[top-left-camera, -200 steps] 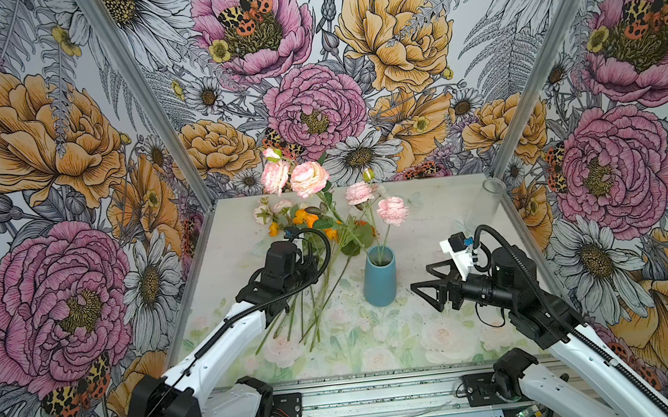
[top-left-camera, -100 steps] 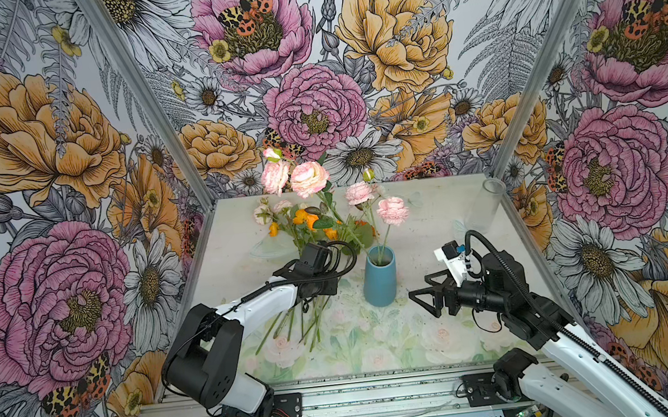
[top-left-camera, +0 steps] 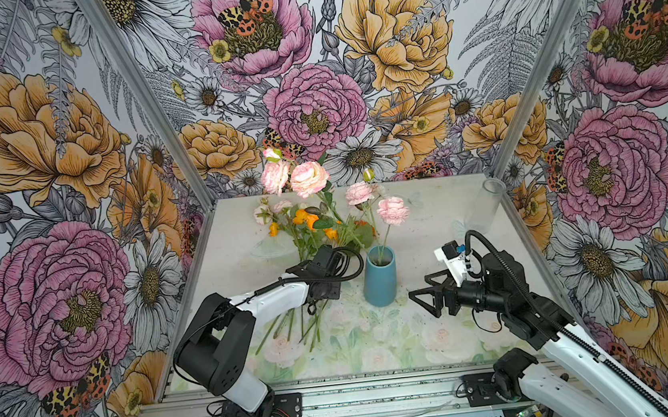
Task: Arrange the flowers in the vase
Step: 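Close the left gripper on an orange flower stem, then lift the orange poppy stems high above the table with the left gripper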
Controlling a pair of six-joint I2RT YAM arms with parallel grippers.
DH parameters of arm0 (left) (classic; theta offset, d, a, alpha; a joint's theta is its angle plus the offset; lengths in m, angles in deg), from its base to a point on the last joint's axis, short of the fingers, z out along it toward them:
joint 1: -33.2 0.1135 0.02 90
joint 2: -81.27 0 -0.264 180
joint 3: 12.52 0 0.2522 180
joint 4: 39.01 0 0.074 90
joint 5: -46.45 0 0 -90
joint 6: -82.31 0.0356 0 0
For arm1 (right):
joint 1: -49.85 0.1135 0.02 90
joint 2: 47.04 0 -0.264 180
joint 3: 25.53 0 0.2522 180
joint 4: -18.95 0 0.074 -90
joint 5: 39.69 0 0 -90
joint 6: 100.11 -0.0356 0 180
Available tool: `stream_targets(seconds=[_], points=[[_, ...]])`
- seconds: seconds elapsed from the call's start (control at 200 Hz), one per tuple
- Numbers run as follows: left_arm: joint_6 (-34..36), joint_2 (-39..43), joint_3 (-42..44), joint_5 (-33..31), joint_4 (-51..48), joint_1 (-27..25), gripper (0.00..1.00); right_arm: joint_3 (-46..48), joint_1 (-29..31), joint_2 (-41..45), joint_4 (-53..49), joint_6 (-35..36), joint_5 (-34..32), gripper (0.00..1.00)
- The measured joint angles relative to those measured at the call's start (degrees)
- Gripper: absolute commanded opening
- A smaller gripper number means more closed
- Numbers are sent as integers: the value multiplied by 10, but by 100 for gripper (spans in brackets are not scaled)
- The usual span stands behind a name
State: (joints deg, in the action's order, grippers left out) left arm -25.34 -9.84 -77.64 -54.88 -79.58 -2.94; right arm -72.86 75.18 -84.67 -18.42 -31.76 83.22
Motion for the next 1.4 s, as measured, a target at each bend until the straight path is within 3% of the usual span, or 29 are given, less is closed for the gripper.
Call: stream_targets(seconds=[0.18,0.47,0.726,1.401], points=[[1,-17,-5,-14,-4,0,32,0,0,0,0,0,0,100],[2,-29,-12,-20,-9,0,20,0,0,0,0,0,0,99],[16,-21,-13,-27,-24,1,0,0,0,0,0,0,0,100],[42,152,-23,-20,-64,73,0,-6,0,-21,0,0,-3,99]])
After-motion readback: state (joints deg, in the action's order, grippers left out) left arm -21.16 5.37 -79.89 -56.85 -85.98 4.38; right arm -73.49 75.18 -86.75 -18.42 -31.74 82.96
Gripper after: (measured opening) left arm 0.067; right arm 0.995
